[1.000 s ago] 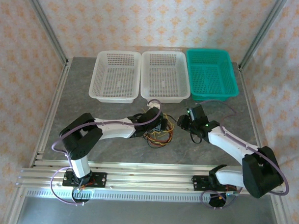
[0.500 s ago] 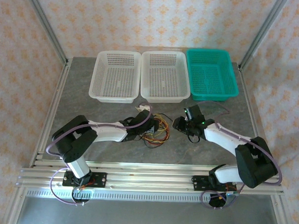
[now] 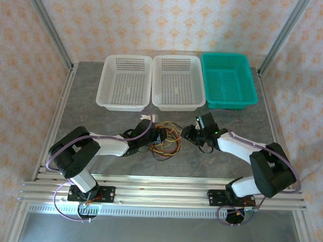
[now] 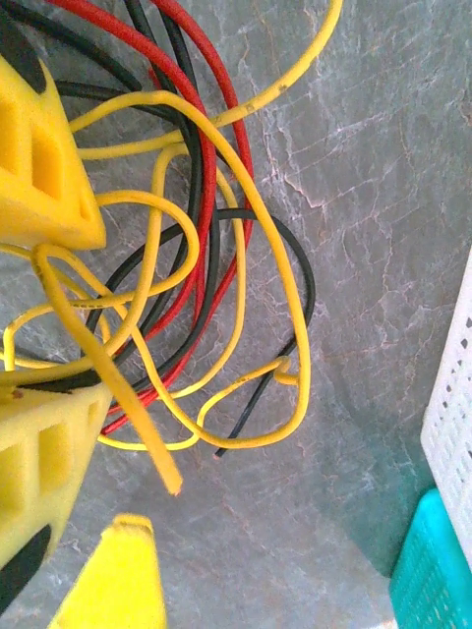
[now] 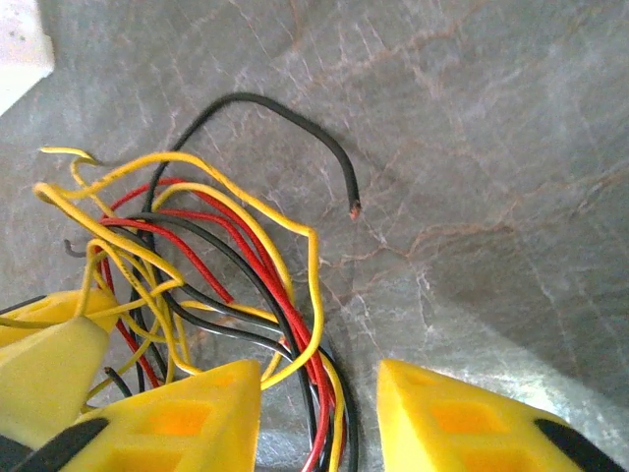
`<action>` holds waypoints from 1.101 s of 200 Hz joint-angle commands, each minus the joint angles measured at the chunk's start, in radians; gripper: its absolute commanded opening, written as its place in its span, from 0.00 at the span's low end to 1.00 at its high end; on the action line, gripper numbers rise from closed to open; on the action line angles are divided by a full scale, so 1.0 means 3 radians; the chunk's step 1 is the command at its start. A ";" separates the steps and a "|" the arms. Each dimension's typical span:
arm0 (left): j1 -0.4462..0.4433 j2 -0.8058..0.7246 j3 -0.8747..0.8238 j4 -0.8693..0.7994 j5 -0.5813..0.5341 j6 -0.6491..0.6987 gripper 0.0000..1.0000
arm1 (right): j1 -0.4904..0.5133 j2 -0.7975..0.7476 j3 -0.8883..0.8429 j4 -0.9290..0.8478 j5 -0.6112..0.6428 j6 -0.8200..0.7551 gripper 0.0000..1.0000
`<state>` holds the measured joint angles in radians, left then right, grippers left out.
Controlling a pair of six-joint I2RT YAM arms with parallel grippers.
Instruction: Untangle the cables
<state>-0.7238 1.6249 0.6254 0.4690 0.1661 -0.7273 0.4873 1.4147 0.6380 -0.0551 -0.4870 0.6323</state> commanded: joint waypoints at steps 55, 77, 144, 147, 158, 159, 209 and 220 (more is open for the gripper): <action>0.0061 -0.0085 -0.0138 0.0352 0.0188 -0.0132 0.33 | 0.0027 0.0226 0.0096 0.0375 -0.0022 0.0117 0.36; 0.0061 -0.0091 -0.0152 0.0359 0.0188 -0.0130 0.32 | 0.0030 0.0357 0.0148 0.0438 -0.0033 0.0113 0.34; 0.0061 -0.0099 -0.0165 0.0328 0.0148 -0.0120 0.32 | 0.0027 0.0547 0.0222 0.0545 -0.0056 0.0085 0.18; 0.0061 -0.0100 -0.0163 0.0318 0.0139 -0.0117 0.32 | 0.0027 0.0531 0.0220 0.0531 -0.0041 0.0077 0.17; 0.0063 -0.0102 -0.0165 0.0273 0.0097 -0.0112 0.33 | 0.0032 0.0459 0.0213 0.0471 0.0049 0.0019 0.12; 0.0062 -0.0105 -0.0166 0.0267 0.0091 -0.0112 0.33 | 0.0032 0.0454 0.0214 0.0465 0.0056 0.0014 0.12; 0.0061 -0.0124 -0.0182 0.0061 -0.0130 -0.0092 0.36 | 0.0032 -0.0065 0.0171 0.0064 0.0612 -0.0455 0.00; 0.0060 -0.0119 -0.0178 0.0027 -0.0157 -0.0082 0.36 | 0.0032 -0.0153 0.0197 -0.0066 0.0704 -0.0549 0.00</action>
<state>-0.7124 1.6115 0.5858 0.5282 0.1722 -0.7589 0.4950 1.4391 0.6792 0.0177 -0.3992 0.5602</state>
